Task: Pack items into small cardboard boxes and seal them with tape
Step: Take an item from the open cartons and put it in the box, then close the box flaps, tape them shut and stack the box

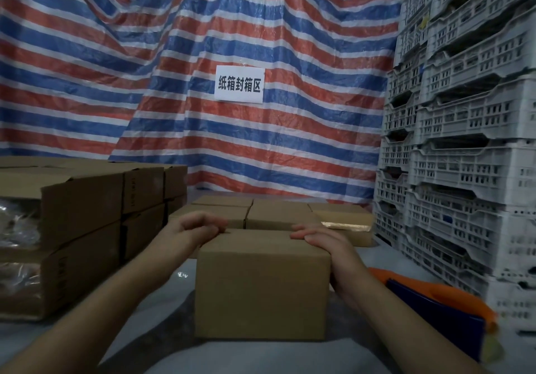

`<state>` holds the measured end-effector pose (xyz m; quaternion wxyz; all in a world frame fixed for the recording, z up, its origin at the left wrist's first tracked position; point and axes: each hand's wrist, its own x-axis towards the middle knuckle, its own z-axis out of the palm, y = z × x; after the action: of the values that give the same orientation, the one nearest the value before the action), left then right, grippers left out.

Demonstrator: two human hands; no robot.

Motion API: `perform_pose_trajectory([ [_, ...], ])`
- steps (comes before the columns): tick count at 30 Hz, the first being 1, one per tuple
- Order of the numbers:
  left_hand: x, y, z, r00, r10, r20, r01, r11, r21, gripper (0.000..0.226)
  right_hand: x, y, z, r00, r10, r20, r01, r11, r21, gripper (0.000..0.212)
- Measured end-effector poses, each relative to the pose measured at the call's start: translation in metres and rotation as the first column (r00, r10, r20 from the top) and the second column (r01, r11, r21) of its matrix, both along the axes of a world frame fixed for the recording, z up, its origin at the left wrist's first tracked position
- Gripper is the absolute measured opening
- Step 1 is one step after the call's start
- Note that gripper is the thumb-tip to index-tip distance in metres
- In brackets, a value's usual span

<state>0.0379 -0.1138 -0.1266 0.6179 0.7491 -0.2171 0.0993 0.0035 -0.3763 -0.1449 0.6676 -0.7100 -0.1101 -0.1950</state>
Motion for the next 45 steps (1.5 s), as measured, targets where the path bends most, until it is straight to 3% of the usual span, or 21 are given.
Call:
perform_pose_trajectory([
  [2,-0.007,-0.004,0.019,0.997,0.066,0.028,-0.07,0.98,0.189,0.024,-0.002,0.001,0.001,1.0,0.004,-0.004,-0.004,1.0,-0.011,0.036],
  [5,-0.029,-0.019,0.039,0.968,0.075,0.238,-0.186,0.852,0.489,0.025,-0.002,0.0,0.003,1.0,0.008,-0.021,-0.009,1.0,-0.019,0.037],
  [9,-0.049,-0.05,0.032,0.938,-0.166,0.305,-0.173,0.538,0.825,0.062,-0.002,-0.001,0.003,0.996,0.051,-0.07,-0.049,0.999,0.024,0.032],
  [11,-0.051,-0.061,0.022,0.888,-0.203,0.412,-0.31,0.398,0.864,0.065,-0.004,0.001,0.004,0.996,0.052,-0.071,-0.051,0.999,0.018,0.033],
  [15,-0.054,-0.062,0.011,0.798,-0.185,0.573,-0.477,0.386,0.789,0.062,-0.014,0.002,0.009,0.995,0.053,-0.081,-0.055,0.998,-0.018,0.035],
  [19,-0.06,-0.06,0.008,0.795,-0.221,0.565,-0.453,0.403,0.795,0.064,-0.028,-0.01,0.021,0.985,0.051,-0.167,-0.07,0.992,-0.109,0.03],
  [21,-0.062,-0.061,0.007,0.79,-0.232,0.567,-0.45,0.409,0.794,0.063,-0.037,-0.024,0.03,0.975,-0.045,-0.219,0.0,0.979,-0.204,0.024],
  [22,-0.061,-0.061,0.007,0.793,-0.23,0.564,-0.445,0.415,0.794,0.064,-0.042,-0.034,0.034,0.968,-0.179,-0.175,0.109,0.931,-0.347,0.026],
  [23,-0.06,-0.061,0.007,0.797,-0.225,0.56,-0.438,0.422,0.794,0.065,-0.048,-0.046,0.038,0.937,-0.342,-0.064,0.256,0.801,-0.542,0.03],
  [25,-0.056,-0.061,0.008,0.809,-0.219,0.546,-0.422,0.43,0.798,0.066,-0.062,-0.067,0.039,0.797,-0.555,0.237,0.45,0.286,-0.846,0.037],
  [26,-0.054,-0.061,0.008,0.816,-0.22,0.534,-0.408,0.436,0.803,0.066,-0.068,-0.076,0.036,0.737,-0.595,0.321,0.438,0.058,-0.897,0.043],
  [27,-0.052,-0.061,0.009,0.825,-0.222,0.52,-0.389,0.445,0.807,0.067,-0.074,-0.084,0.033,0.703,-0.622,0.344,0.382,-0.077,-0.921,0.051],
  [28,-0.05,-0.061,0.009,0.834,-0.221,0.506,-0.37,0.455,0.81,0.067,-0.078,-0.091,0.028,0.694,-0.645,0.321,0.309,-0.135,-0.941,0.057],
  [32,-0.048,-0.06,0.006,0.855,-0.193,0.481,-0.349,0.472,0.81,0.073,-0.083,-0.103,-0.001,0.67,-0.713,0.207,0.16,-0.133,-0.978,0.057],
  [35,-0.051,-0.062,0.006,0.889,-0.148,0.433,-0.304,0.518,0.8,0.07,-0.079,-0.109,-0.032,0.62,-0.755,0.215,0.303,-0.023,-0.953,0.061],
  [38,-0.055,-0.065,0.013,0.946,-0.07,0.318,-0.205,0.63,0.749,0.058,-0.077,-0.105,-0.046,0.531,-0.768,0.358,0.435,-0.116,-0.893,0.063],
  [40,-0.055,-0.065,0.02,0.977,-0.042,0.21,-0.125,0.686,0.716,0.054,-0.075,-0.102,-0.043,0.515,-0.769,0.379,0.464,-0.121,-0.878,0.064],
  [43,-0.056,-0.059,0.029,0.998,-0.066,-0.006,0.058,0.829,0.556,0.056,-0.069,-0.102,-0.025,0.521,-0.792,0.318,0.57,0.045,-0.82,0.068],
  [45,-0.055,-0.054,0.033,0.988,-0.118,-0.101,0.149,0.902,0.404,0.051,-0.065,-0.095,0.006,0.563,-0.798,0.212,0.679,0.301,-0.669,0.074],
])
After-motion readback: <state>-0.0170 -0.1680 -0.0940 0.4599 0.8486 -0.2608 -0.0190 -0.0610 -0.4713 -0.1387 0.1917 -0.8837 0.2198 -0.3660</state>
